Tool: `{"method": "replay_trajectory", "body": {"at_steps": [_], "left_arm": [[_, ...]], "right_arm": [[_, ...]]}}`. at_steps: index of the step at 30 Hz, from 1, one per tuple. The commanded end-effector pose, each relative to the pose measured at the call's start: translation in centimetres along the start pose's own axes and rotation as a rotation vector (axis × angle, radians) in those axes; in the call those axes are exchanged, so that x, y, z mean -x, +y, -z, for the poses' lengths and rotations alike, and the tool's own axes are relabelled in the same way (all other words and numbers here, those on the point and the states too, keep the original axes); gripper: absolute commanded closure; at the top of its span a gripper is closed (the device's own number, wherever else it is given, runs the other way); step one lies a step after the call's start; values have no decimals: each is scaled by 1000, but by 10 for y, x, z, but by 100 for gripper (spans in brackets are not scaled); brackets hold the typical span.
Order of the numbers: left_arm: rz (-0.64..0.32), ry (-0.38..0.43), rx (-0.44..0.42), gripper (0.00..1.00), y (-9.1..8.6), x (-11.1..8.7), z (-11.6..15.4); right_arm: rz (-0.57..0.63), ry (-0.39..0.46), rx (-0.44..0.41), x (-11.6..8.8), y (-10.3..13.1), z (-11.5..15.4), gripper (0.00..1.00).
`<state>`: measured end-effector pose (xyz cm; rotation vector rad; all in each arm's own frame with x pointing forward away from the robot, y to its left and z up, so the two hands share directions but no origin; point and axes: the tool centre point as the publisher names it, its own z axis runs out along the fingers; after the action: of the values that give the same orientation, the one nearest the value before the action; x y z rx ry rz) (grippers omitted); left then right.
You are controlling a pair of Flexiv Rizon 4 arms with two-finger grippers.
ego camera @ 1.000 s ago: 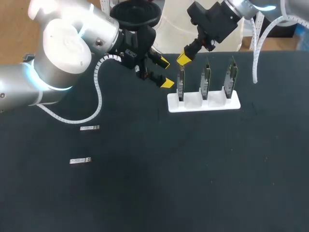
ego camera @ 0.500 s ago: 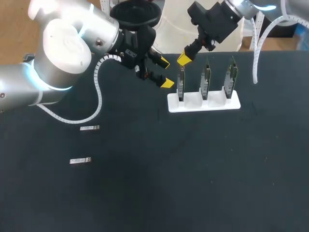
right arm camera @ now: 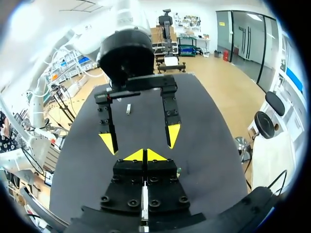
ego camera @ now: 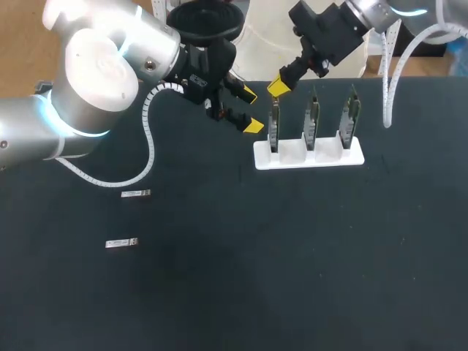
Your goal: Pick up the optical module with the left hand, and insert it into the network port with the right hand.
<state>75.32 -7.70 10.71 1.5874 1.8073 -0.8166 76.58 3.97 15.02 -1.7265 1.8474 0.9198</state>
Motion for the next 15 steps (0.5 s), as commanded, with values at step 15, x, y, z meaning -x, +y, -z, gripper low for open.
{"method": "replay_trajectory", "body": {"at_steps": [15], "left_arm": [[1, 4, 1, 0, 0, 1, 0]], "right_arm": [[34, -118, 30, -12, 6, 67, 100]]}}
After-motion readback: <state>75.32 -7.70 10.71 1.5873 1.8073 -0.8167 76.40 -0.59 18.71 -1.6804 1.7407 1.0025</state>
